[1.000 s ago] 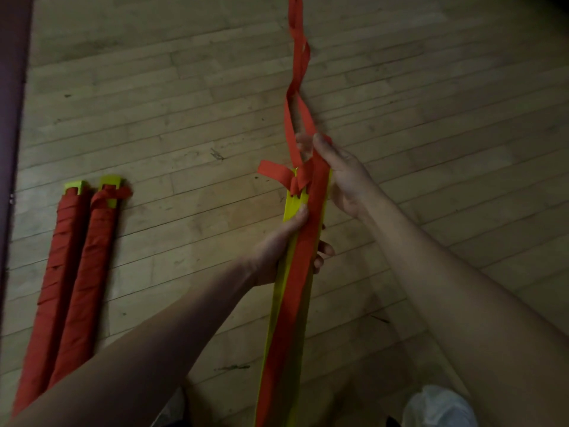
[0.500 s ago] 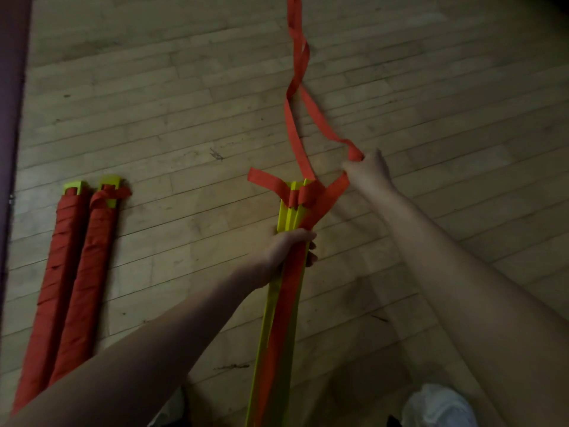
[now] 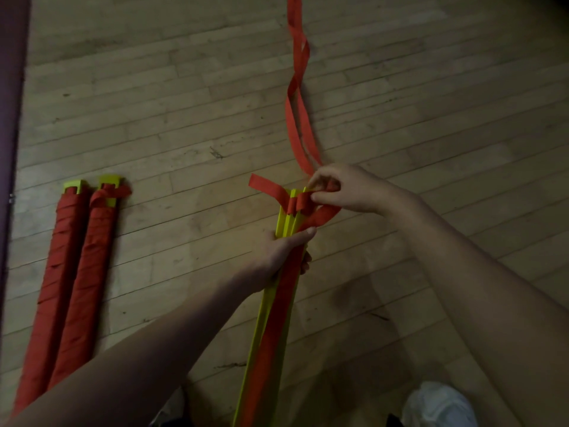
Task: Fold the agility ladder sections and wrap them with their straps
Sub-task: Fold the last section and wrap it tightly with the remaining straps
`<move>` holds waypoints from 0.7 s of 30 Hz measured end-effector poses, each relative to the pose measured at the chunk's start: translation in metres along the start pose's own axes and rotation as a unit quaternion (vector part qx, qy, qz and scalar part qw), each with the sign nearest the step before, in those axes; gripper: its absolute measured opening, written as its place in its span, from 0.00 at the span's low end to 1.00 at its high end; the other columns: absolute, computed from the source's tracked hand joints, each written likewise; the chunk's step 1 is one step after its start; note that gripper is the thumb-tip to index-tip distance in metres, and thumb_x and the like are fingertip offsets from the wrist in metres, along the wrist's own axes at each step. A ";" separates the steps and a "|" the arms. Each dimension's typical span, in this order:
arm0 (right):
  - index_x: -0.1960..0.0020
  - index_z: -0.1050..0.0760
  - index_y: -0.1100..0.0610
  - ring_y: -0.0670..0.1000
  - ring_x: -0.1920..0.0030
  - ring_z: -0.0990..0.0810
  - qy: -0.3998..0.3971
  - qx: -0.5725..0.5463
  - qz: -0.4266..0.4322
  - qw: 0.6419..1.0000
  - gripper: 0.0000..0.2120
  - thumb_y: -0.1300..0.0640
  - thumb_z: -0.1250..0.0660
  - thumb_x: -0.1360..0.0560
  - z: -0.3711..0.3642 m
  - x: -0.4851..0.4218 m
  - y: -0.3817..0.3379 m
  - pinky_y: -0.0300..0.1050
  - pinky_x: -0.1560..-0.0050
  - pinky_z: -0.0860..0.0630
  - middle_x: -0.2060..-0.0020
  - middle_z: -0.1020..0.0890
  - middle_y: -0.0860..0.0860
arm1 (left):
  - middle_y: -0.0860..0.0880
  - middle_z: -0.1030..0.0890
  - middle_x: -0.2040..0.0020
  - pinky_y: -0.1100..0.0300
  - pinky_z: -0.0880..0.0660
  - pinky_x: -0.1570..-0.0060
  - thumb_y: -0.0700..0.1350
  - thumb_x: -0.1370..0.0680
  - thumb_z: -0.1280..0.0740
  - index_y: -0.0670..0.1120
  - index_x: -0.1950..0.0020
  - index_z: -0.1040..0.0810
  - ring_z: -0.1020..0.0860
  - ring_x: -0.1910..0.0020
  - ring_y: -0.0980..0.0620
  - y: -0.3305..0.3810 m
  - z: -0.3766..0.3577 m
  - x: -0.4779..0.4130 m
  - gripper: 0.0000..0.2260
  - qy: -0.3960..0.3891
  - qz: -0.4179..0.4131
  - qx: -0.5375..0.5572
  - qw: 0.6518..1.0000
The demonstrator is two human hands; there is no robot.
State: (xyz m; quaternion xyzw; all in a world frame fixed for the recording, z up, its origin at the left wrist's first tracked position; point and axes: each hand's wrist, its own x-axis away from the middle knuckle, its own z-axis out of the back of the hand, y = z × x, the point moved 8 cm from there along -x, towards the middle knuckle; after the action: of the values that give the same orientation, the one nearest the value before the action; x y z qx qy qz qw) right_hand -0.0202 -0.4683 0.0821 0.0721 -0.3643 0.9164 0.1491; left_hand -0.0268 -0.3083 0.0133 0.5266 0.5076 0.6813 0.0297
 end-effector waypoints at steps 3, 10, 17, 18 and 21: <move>0.48 0.22 0.51 0.44 0.58 0.27 0.023 0.095 0.031 0.995 0.06 0.52 0.31 0.25 0.007 -0.001 -0.007 0.41 0.55 0.33 0.59 0.24 0.44 | 0.44 0.19 0.66 0.60 0.21 0.69 0.56 0.26 0.30 0.37 0.47 0.25 0.21 0.71 0.50 -0.006 0.007 -0.001 0.23 0.027 0.011 -0.016 0.999; 0.56 0.21 0.54 0.44 0.60 0.27 0.111 0.093 0.115 0.983 0.06 0.51 0.31 0.26 0.018 0.005 -0.018 0.44 0.55 0.31 0.65 0.26 0.40 | 0.43 0.22 0.66 0.59 0.22 0.67 0.61 0.24 0.36 0.38 0.54 0.25 0.22 0.71 0.50 -0.004 0.008 0.004 0.24 0.002 0.032 -0.013 0.999; 0.55 0.19 0.59 0.53 0.58 0.20 0.081 -0.105 0.028 0.991 0.09 0.53 0.30 0.25 0.016 -0.001 0.011 0.49 0.53 0.26 0.60 0.18 0.54 | 0.43 0.23 0.69 0.58 0.25 0.67 0.62 0.27 0.36 0.41 0.58 0.27 0.24 0.72 0.47 -0.007 -0.020 0.012 0.22 -0.142 0.041 0.044 0.988; 0.57 0.19 0.59 0.51 0.60 0.21 0.067 -0.156 0.011 0.985 0.09 0.53 0.30 0.25 0.015 -0.001 0.015 0.49 0.55 0.26 0.62 0.19 0.54 | 0.43 0.23 0.69 0.58 0.25 0.67 0.61 0.27 0.35 0.42 0.58 0.27 0.24 0.73 0.47 -0.007 -0.020 0.013 0.21 -0.147 0.036 0.048 0.987; 0.60 0.21 0.59 0.41 0.68 0.25 0.038 -0.255 -0.023 0.966 0.07 0.57 0.30 0.25 0.010 0.003 0.020 0.34 0.64 0.29 0.71 0.21 0.45 | 0.43 0.23 0.69 0.59 0.26 0.67 0.59 0.28 0.33 0.43 0.64 0.25 0.24 0.73 0.47 -0.008 -0.021 0.014 0.19 -0.158 0.025 0.058 0.985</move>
State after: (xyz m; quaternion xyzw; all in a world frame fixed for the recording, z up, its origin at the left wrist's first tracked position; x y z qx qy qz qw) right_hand -0.0291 -0.4887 0.0767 0.0049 -0.5784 0.7915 0.1974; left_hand -0.0523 -0.3102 0.0187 0.6410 0.5218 0.5595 0.0616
